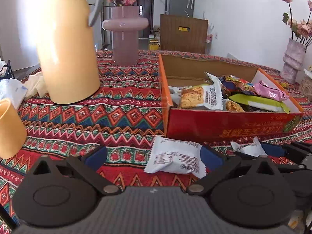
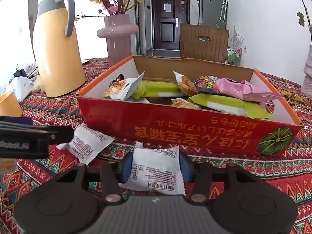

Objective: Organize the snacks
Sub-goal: 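Grasp a white packet with each tool, then carry both white packets over the cardboard box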

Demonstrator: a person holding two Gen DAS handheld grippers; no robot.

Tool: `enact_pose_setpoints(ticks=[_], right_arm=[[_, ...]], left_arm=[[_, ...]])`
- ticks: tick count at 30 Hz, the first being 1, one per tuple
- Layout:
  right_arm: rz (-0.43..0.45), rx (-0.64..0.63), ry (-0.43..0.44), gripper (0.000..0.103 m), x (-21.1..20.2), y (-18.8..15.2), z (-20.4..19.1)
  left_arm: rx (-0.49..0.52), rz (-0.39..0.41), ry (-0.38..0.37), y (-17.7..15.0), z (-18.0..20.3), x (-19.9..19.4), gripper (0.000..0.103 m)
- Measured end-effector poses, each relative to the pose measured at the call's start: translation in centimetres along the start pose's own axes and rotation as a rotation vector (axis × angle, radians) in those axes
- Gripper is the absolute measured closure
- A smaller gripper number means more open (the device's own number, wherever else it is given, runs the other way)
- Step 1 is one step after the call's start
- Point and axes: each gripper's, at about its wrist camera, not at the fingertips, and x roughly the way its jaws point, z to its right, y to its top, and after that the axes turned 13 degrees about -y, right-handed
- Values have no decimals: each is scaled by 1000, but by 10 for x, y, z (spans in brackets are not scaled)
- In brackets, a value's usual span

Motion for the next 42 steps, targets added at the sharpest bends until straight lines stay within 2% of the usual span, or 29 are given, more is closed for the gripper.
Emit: enact_pose_setpoints(ticks=[6, 11, 15, 19, 26, 30, 35, 42], right_arm=[[22, 42, -35, 54, -10, -3, 31], [28, 67, -54, 54, -12, -7, 51], [30, 79, -55, 53, -13, -10, 59], [32, 86, -50, 53, -14, -12, 62], [41, 92, -43, 53, -17, -14, 66], [69, 93, -32, 53, -25, -13, 68], [147, 96, -29, 53, -39, 0, 72], [256, 110, -48, 53, -43, 36, 82]], left_arm=[[22, -90, 14, 4, 15, 33, 0], [2, -132, 32, 2, 13, 53, 1], [1, -117, 14, 3, 12, 50, 36], [3, -92, 20, 2, 14, 43, 47], [24, -40, 16, -3, 21, 21, 50], [34, 13, -20, 0, 29, -3, 50], [76, 98, -74, 18, 47, -27, 50], [93, 158, -74, 54, 66, -22, 50]])
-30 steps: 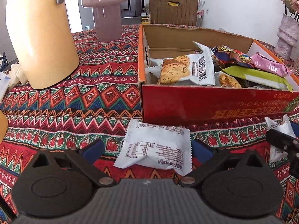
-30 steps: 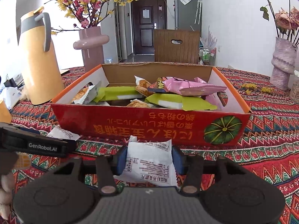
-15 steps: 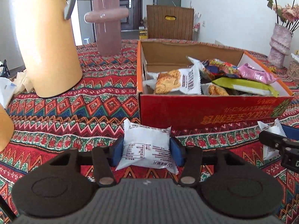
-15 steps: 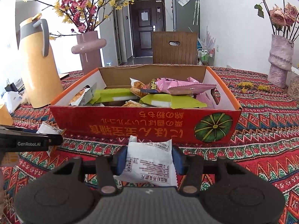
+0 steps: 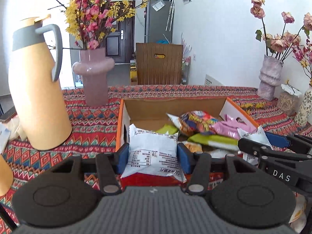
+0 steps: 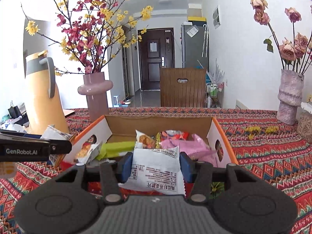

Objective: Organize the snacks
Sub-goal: 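Carry both white packets over the cardboard box, then open both tools to drop the white packets into the box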

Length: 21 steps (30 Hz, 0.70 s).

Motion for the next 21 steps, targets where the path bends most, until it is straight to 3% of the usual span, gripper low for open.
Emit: enact_pose_setpoints(ticks=[9, 12, 14, 16, 18, 20, 21], right_arm=[[30, -9, -53, 52, 53, 37, 6], [12, -8, -64, 45, 72, 38, 8], [0, 3, -63, 37, 80, 38, 10], [-1, 22, -65, 33, 81, 36, 13], [3, 35, -67, 13, 80, 33, 17], [10, 52, -70, 0, 76, 32, 22], [16, 58, -72, 0, 73, 31, 24]], left_arm=[[-30, 0, 29, 25, 1, 52, 50], [-39, -8, 45, 26, -2, 67, 48], [-39, 2, 65, 25, -4, 71, 42], [-45, 23, 89, 23, -6, 72, 25], [-49, 44, 97, 22, -8, 68, 18], [-54, 68, 110, 22, -8, 62, 5], [-55, 88, 120, 22, -8, 58, 0]])
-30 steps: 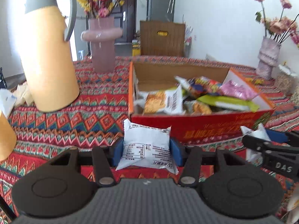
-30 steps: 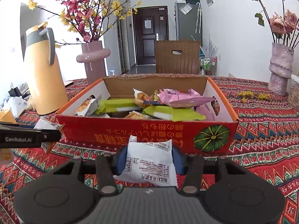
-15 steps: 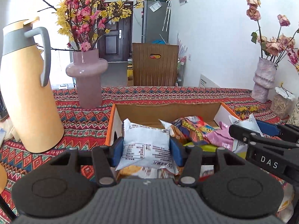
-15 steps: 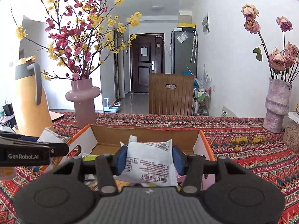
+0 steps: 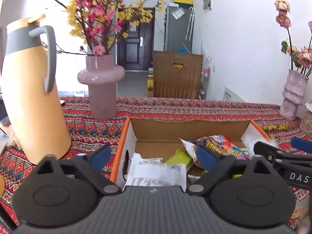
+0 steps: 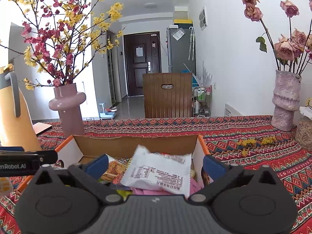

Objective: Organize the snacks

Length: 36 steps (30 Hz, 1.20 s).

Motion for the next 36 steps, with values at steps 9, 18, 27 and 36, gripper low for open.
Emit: enact_pose_setpoints(ticks=[9, 18, 27, 36], right_arm=[[18, 14, 19, 0, -45, -7, 16], [34, -32, 51, 0, -109, -32, 24], [-56, -54, 75, 0, -149, -67, 29], [-158, -65, 62, 0, -155, -93, 33]], left_arm=[[17, 72, -12, -12, 3, -51, 0], [47, 105, -63, -35, 9, -112, 0], [18, 13, -107, -76, 3, -141, 0], [-8, -86, -107, -105, 0, -142, 0]])
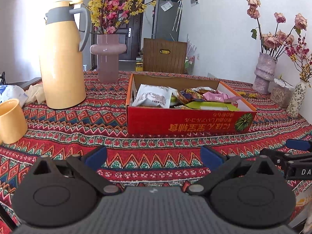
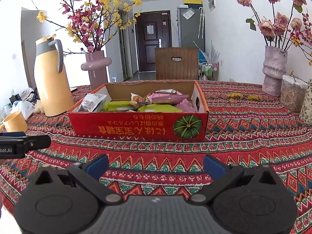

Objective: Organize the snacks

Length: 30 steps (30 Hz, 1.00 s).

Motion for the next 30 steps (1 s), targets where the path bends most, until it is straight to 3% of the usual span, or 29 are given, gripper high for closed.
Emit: enact_pose_setpoints(ticks=[7, 30], right_arm=[[-29, 4, -7, 0, 0, -6, 2], [-33, 6, -6, 0, 1, -7, 3]], left_arm=[[7, -42, 3, -12, 3, 1, 0], [24, -41, -13, -13, 12, -3, 0]])
